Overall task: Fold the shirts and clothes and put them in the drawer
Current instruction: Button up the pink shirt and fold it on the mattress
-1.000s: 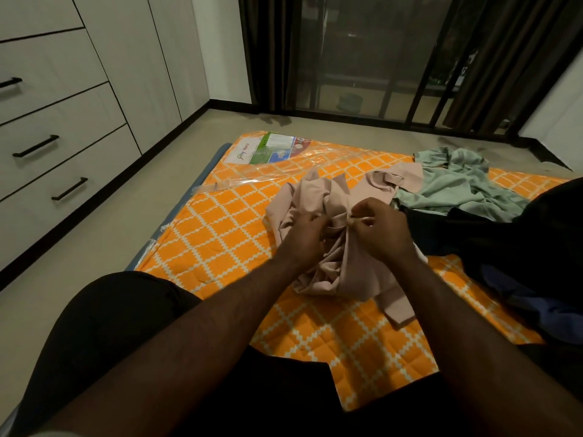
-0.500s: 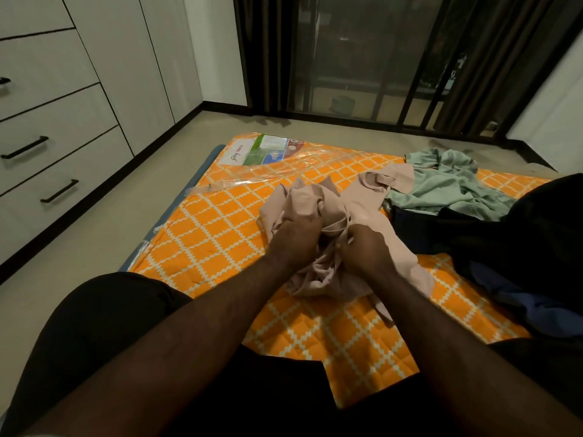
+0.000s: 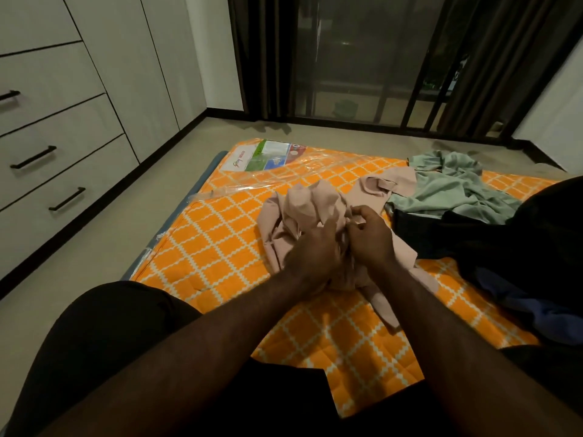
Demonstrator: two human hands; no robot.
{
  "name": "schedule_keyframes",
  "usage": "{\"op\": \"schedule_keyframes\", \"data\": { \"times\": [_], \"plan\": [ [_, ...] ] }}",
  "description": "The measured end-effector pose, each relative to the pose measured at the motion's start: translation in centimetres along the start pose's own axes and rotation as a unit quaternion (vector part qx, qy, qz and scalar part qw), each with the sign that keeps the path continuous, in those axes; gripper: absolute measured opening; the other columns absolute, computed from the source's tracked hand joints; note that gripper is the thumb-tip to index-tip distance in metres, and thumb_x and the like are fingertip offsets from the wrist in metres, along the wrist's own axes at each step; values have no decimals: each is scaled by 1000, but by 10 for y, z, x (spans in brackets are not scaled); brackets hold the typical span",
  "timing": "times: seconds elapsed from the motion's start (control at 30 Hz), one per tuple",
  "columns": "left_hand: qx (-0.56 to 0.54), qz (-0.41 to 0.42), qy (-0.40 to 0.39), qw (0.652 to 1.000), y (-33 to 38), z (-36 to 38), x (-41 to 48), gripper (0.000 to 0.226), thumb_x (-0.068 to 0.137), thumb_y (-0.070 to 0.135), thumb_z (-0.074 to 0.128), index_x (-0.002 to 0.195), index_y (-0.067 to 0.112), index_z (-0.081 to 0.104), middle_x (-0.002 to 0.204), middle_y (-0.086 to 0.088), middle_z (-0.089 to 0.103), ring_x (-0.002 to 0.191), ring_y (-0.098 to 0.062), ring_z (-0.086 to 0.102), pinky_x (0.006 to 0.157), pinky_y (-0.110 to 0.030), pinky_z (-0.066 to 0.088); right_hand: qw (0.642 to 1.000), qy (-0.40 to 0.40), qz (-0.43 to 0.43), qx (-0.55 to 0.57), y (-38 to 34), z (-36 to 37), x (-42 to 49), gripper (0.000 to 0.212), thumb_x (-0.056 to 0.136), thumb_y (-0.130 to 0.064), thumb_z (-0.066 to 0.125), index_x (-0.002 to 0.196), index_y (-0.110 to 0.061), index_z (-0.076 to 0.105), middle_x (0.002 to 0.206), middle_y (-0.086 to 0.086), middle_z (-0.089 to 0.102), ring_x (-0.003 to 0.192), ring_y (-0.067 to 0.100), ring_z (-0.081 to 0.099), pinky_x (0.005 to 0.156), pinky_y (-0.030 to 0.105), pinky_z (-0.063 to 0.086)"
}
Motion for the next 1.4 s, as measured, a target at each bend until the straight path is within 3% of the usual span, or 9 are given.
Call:
{"op": "schedule_keyframes", "data": {
  "times": [0.2,0.37,0.6,0.73,0.9,1.0,1.13,1.27,1.4],
  "plan": [
    [-58,-32,37,997,-5,-2,11,15,95,20,53,103,13,63,84,-1,64,72,-14,57,62,-31,47,971,-66,135,186,0,1,-6,37,91,-2,60,125,-16,56,109,15,70,98,34,71,78,50,61],
    [-135,-60,49,988,-8,-8,6,7,95,15,64,97,19,58,78,10,63,67,-3,62,55,-26,53,967,-55,142,205,3,-1,-8,38,86,4,68,117,-15,57,100,19,73,93,36,73,75,55,61],
    [29,-28,70,997,-6,-15,3,17,91,14,54,80,26,48,65,8,49,58,-10,46,47,-30,38,983,-33,147,101,10,-2,-10,35,73,-13,70,102,-30,60,100,9,73,94,28,71,72,51,64],
    [23,-25,14,999,-9,-6,1,10,88,24,53,94,23,62,75,5,60,64,-15,56,49,-31,47,986,-8,141,84,11,0,-10,32,72,-15,72,98,-29,59,97,8,72,88,26,70,70,48,63],
    [-44,-90,-26,995,-15,-2,10,7,79,9,65,82,9,70,70,-1,64,61,-10,57,52,-30,47,989,72,118,56,13,-5,-7,24,85,-3,63,91,-25,56,91,6,68,89,27,66,72,42,58],
    [-58,-120,-40,990,-20,-2,11,13,81,5,66,92,9,72,80,-1,67,69,-11,58,54,-25,43,991,110,62,38,10,-10,-8,24,89,4,52,86,-17,62,84,-1,65,88,26,64,68,38,53],
    [-115,-135,-38,983,-23,-1,12,28,83,-1,67,108,11,69,102,-5,71,92,-17,67,73,-35,60,998,57,-34,-8,-1,-7,-12,36,85,8,52,87,-20,74,90,-3,73,89,17,68,74,35,58],
    [-140,-175,-19,974,-25,-1,9,26,87,0,64,109,13,65,96,-3,70,86,-18,69,68,-36,60,984,-27,-101,-144,-1,4,-15,39,81,3,64,106,-21,81,102,0,73,94,17,66,72,17,47],
    [-140,-219,8,966,-28,-1,10,25,90,-1,55,110,8,67,103,-3,70,93,-18,65,67,-30,52,969,-49,-99,-222,8,10,-13,31,90,1,58,104,-13,82,96,11,76,91,28,66,75,26,44]
  ]
}}
Point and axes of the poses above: each hand's wrist, its own x-axis towards the middle knuckle, its own z-axis out of the palm, y = z × x, the point moved 3 cm from there along x, towards the middle knuckle
